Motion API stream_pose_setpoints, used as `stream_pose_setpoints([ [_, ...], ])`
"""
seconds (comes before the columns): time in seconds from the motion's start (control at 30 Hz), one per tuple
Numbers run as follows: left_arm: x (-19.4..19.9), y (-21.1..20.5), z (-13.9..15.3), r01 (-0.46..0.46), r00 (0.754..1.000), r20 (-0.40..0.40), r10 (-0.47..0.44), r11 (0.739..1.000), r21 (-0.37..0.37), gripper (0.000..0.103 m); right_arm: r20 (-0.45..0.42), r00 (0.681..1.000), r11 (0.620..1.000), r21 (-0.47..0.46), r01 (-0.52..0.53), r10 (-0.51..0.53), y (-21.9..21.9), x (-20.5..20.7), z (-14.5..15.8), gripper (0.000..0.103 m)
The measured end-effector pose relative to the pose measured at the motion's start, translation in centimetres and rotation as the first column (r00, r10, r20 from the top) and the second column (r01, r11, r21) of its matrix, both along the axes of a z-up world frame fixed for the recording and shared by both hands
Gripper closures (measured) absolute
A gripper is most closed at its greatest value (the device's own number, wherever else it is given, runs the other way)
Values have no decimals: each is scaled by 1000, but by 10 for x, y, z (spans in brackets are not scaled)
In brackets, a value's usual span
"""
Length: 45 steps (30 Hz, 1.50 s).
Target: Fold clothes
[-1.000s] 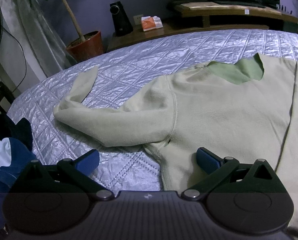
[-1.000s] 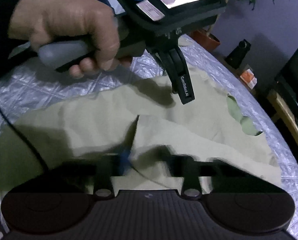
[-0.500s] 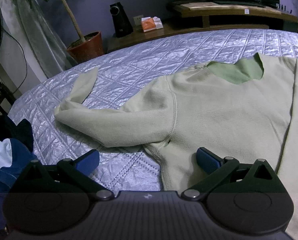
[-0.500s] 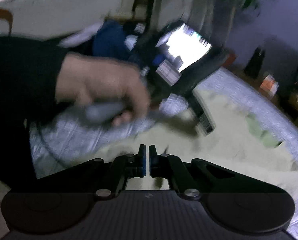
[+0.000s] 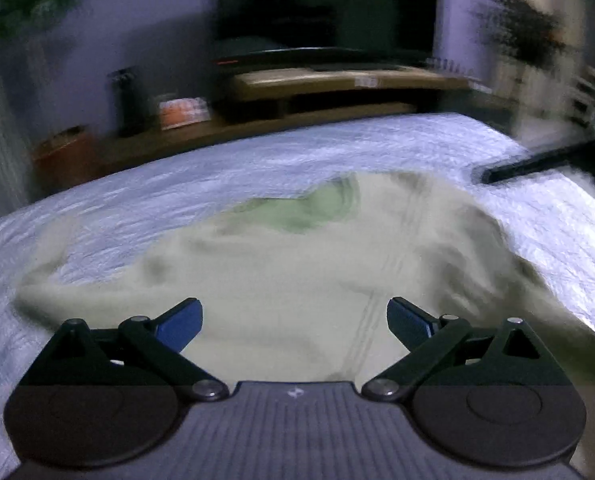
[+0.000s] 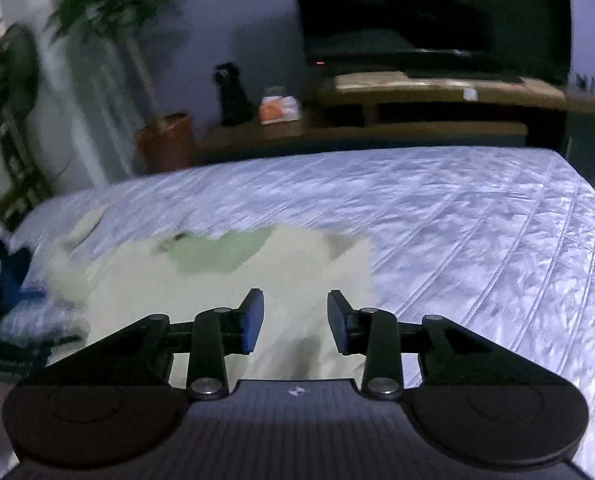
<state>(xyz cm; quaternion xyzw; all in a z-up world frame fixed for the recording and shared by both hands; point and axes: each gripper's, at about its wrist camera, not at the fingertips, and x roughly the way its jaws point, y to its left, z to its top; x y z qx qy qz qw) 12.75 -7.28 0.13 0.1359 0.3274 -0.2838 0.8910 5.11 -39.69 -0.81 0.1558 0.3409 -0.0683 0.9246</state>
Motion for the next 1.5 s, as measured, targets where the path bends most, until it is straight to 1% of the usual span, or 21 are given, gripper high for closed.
stream_pose_setpoints([
  [0.1,-22,-23,-12,168,986,10,-169,983,80,4,-85,996,989,147,-5,18,-38,24,-25,62],
  [0.17,-30,-36,-27,227,974,-23,-226,960,162,4,-146,989,981,187,46,-18,-59,33,-45,63],
  [0.2,-34,-42,-36,250,968,-36,-247,947,203,1,-180,983,990,127,64,-41,-65,37,-51,77],
  [0.23,-37,-45,-40,263,964,-27,-264,937,228,0,-206,976,997,13,73,-69,-66,42,-51,73],
  [0.27,-39,-44,-40,271,961,-13,-275,936,225,1,-228,969,992,-102,79,-100,-67,46,-52,71],
  [0.3,-36,-43,-39,275,961,-25,-276,936,219,1,-211,969,985,-142,96,-125,-70,45,-49,71],
  [0.37,-31,-41,-38,282,959,-50,-278,937,205,1,-118,980,984,-91,153,-163,-83,35,-34,71],
  [0.43,-27,-41,-38,281,960,-67,-273,941,189,2,-76,987,990,-19,140,-141,-89,30,-29,71],
  [0.5,-28,-38,-34,285,958,-87,-275,947,150,3,-94,994,997,59,53,-47,-86,36,-37,70],
  [0.6,-30,-31,-30,302,949,-117,-292,950,75,2,-134,990,998,51,-35,41,-73,50,-47,70],
  [0.67,-28,-32,-32,296,949,-135,-284,952,73,2,-140,988,996,74,-58,68,-71,58,-54,70],
  [0.73,-27,-35,-38,297,948,-147,-282,950,91,2,-152,985,996,51,-79,85,-68,65,-58,70],
  [0.77,-27,-37,-42,300,947,-151,-283,948,106,0,-152,983,995,34,-95,99,-65,68,-58,73],
  [0.83,-28,-39,-45,308,945,-157,-289,945,115,0,-158,980,992,-15,-125,121,-59,75,-57,93],
  [0.87,-28,-38,-44,307,944,-162,-287,945,112,0,-163,979,989,-50,-137,127,-58,78,-57,99],
  [0.97,-27,-36,-45,308,942,-172,-288,946,106,0,-145,984,980,-152,-126,104,-61,90,-49,103],
  [1.03,-27,-37,-45,310,941,-173,-290,945,103,0,-116,992,974,-211,-81,57,-67,97,-40,103],
  [1.13,-25,-37,-45,313,939,-181,-292,945,98,0,-102,994,984,-168,-60,44,-76,98,-27,97],
  [1.23,-18,-39,-43,307,938,-193,-288,948,78,1,-74,997,990,-131,-44,34,-72,74,-18,95],
  [1.33,-13,-36,-41,294,938,-207,-279,955,45,1,-100,991,983,-151,-104,90,-51,44,-21,95],
  [1.5,-20,-43,-45,303,940,-190,-283,949,87,1,-209,961,959,-176,-220,182,-26,36,-45,95],
])
